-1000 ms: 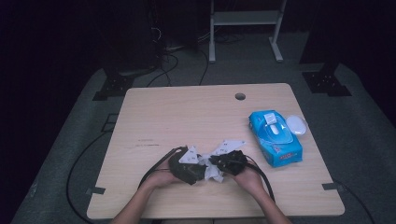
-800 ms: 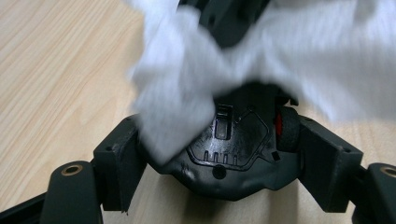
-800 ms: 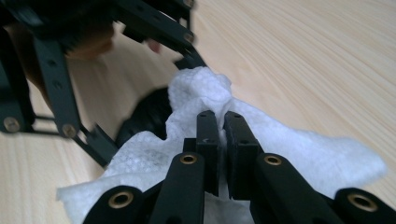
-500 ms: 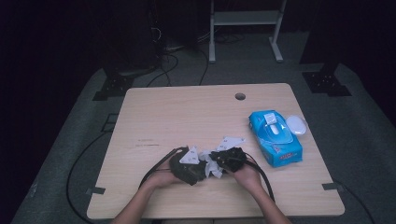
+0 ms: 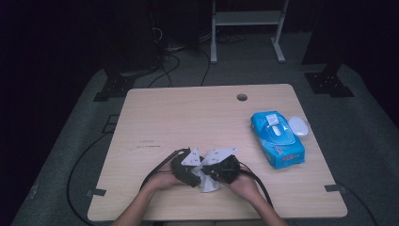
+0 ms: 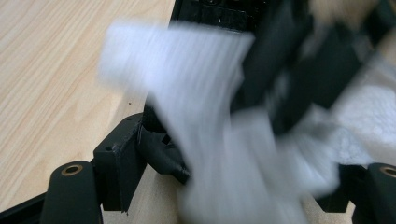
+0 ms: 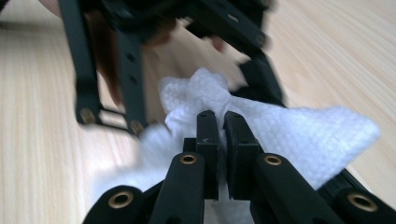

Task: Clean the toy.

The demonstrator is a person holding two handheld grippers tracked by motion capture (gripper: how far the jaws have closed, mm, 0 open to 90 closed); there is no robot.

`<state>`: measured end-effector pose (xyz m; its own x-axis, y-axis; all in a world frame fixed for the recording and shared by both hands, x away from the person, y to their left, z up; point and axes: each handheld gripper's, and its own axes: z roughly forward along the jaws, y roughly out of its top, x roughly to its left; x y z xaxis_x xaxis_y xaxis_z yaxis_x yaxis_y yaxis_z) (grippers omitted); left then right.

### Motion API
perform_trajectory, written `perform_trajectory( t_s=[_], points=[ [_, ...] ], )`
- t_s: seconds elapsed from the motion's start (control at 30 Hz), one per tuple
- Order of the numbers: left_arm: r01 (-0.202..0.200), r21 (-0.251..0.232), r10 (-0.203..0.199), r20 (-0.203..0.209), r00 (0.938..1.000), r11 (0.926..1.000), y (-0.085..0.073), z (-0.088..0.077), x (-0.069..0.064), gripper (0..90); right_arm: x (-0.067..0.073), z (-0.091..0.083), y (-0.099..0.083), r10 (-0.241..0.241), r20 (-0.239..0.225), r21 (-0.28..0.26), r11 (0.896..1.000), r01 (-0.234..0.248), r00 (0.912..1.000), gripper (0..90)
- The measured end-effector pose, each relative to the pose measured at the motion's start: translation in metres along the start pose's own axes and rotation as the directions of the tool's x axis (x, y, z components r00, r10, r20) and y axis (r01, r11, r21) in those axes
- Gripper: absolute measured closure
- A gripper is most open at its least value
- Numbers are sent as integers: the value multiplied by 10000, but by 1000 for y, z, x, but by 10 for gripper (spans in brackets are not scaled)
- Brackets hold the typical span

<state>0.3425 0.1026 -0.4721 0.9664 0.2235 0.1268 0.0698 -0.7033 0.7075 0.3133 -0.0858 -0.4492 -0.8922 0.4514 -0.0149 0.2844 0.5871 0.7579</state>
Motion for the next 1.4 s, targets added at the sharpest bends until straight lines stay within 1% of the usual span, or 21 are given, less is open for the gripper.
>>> perform_trajectory(
  t_s=[0.07, 0.13, 0.17, 0.23, 0.3, 0.37, 0.47, 0.53, 0.6, 0.7, 0.73, 0.8, 0.87, 1.03, 1.1, 1.13, 1.17, 1.23, 1.37, 1.4],
  points=[
    [0, 58, 1, -15, 10000, 10000, -1, 0, 1, 242, -6, -9, -8, 115, 252, 10, 9999, -115, 9996, 849],
    [52, 45, -52, -20, 10000, 10000, -1, 0, 1, 242, -12, -15, -14, 420, 290, -21, 9991, -419, 9987, 849],
    [26, 51, -25, -53, 10000, 10000, 0, 0, 1, 243, -13, -16, -14, 425, 313, -31, 9991, -425, 9986, 848],
    [-10, 31, 10, -87, 10000, 10000, 1, 0, 0, 243, -10, -14, -12, 364, 274, -29, 9993, -364, 9990, 848],
    [-25, 54, 26, -105, 9999, 10000, 1, 0, 0, 243, -5, -9, -8, 183, 208, -15, 9998, -183, 9996, 849],
    [41, 47, -41, -77, 10000, 10000, 0, 0, 0, 242, -2, -5, -5, 1, 299, 29, 10000, -1, 9996, 849],
    [36, 6, -36, -54, 10000, 10000, 0, 0, 0, 243, -8, -5, -4, 209, 550, -148, 9997, -201, 9983, 849],
    [-15, -3, 14, -49, 10000, 10000, 0, 0, 1, 243, -16, -7, -4, 530, 850, -302, 9983, -506, 9950, 850],
    [46, -11, -46, -67, 10000, 10000, -1, -1, 1, 242, -22, -9, -5, 580, 1186, -321, 9980, -545, 9912, 849],
    [79, 37, -79, -36, 10000, 10000, -2, -1, 2, 242, -30, -17, -10, 829, 1454, -303, 9964, -793, 9859, 849],
    [71, 28, -71, -36, 10000, 10000, -2, -2, 2, 242, -33, -20, -12, 826, 1602, -279, 9965, -792, 9836, 849],
    [40, -15, -40, -67, 10000, 10000, 0, -1, 2, 242, -36, -25, -15, 1067, 1698, -356, 9941, -1021, 9797, 849],
    [-9, 3, 9, -96, 10000, 10000, 1, 0, 2, 243, -34, -24, -14, 996, 1781, -338, 9949, -951, 9790, 849],
    [-7, 53, 7, -63, 10000, 10000, 0, 1, 0, 242, -24, -9, -4, 757, 1511, -403, 9967, -704, 9856, 849],
    [-15, 62, 15, -38, 10000, 10000, 0, 0, 1, 242, -23, -6, -2, 667, 1578, -393, 9973, -613, 9852, 849],
    [14, 58, -14, -32, 10000, 10000, -1, 0, 1, 242, -24, -7, -3, 695, 1618, -392, 9972, -639, 9844, 849],
    [13, 72, -12, -48, 10000, 10000, -1, 0, 1, 243, -26, -9, -4, 722, 1665, -360, 9971, -671, 9834, 849],
    [19, 99, -18, -27, 10000, 9999, -2, 0, 2, 243, -31, -16, -9, 825, 1878, -316, 9965, -779, 9787, 849],
    [-23, 90, 23, -12, 10000, 10000, -1, 0, 2, 242, -38, -36, -25, 1143, 2218, -383, 9934, -1085, 9684, 849],
    [-48, 131, 49, -27, 10000, 9999, -1, 0, 2, 242, -38, -39, -29, 1307, 2198, -451, 9913, -1238, 9668, 849]
  ],
)
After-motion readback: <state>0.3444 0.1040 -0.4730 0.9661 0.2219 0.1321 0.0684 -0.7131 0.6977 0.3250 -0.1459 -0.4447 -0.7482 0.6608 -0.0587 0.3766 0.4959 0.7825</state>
